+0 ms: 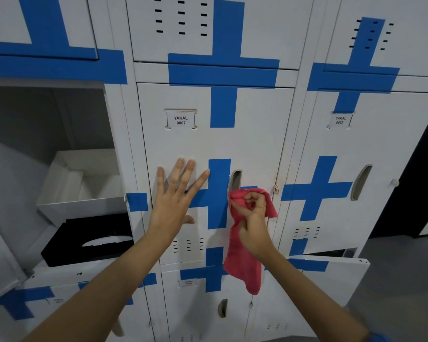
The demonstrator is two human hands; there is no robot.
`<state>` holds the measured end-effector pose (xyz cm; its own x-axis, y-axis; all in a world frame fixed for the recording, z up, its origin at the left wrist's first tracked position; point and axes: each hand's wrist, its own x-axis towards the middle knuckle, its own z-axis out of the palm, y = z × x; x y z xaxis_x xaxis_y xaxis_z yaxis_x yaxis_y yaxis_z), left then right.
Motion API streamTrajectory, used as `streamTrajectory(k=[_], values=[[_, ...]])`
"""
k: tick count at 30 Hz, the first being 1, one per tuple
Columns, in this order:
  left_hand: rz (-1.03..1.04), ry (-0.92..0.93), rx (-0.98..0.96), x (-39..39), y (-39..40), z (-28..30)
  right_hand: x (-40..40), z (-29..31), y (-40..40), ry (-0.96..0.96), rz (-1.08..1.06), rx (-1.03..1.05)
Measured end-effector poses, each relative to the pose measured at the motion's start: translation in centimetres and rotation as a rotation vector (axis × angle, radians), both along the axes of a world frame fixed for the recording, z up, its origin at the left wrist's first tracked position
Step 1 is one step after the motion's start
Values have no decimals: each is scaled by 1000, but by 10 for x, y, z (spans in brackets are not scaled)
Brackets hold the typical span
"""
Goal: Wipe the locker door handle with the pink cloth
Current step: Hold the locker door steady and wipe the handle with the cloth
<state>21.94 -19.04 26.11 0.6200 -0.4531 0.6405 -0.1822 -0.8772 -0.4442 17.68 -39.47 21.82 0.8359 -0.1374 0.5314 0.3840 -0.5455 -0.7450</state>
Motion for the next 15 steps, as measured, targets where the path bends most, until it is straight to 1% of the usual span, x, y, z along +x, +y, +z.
streamTrajectory(k=[1, 3, 9, 11, 13, 15], values=[[-1, -3, 1, 0, 0, 0, 3, 1, 2, -5, -25, -27], [-6, -5, -3, 0, 0, 0, 5, 9, 9, 1, -56, 4], [-24, -8, -15, 1, 0, -1, 7, 41, 20, 1, -29, 280], [-26, -5, -16, 2, -1, -1, 8, 45, 23, -1, -28, 338], [-33, -1, -17, 3, -1, -1, 7, 44, 27, 4, -37, 350], [-27, -3, -17, 3, 0, -1, 6, 43, 31, -16, -49, 308]])
